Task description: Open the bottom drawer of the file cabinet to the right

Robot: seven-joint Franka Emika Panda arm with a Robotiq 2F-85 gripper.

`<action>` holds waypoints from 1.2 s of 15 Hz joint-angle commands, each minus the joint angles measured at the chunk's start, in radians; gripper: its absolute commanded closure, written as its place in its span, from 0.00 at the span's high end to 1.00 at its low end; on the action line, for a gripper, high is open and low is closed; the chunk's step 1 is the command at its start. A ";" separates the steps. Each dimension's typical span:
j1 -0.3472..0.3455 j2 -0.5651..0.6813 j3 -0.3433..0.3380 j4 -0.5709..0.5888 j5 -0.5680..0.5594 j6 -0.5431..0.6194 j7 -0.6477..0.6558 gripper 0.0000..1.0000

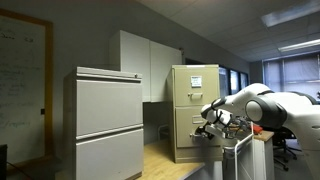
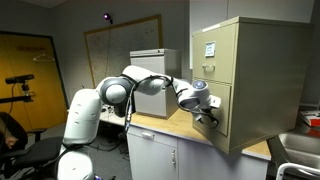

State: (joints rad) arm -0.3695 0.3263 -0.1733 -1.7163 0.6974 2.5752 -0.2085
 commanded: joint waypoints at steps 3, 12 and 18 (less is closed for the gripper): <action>0.007 -0.129 0.037 -0.260 -0.016 0.060 -0.138 0.00; 0.002 -0.284 0.059 -0.474 0.068 0.088 -0.198 0.00; 0.007 -0.405 0.055 -0.623 0.116 0.080 -0.202 0.00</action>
State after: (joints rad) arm -0.3697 -0.0081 -0.1246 -2.1616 0.7994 2.6804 -0.3342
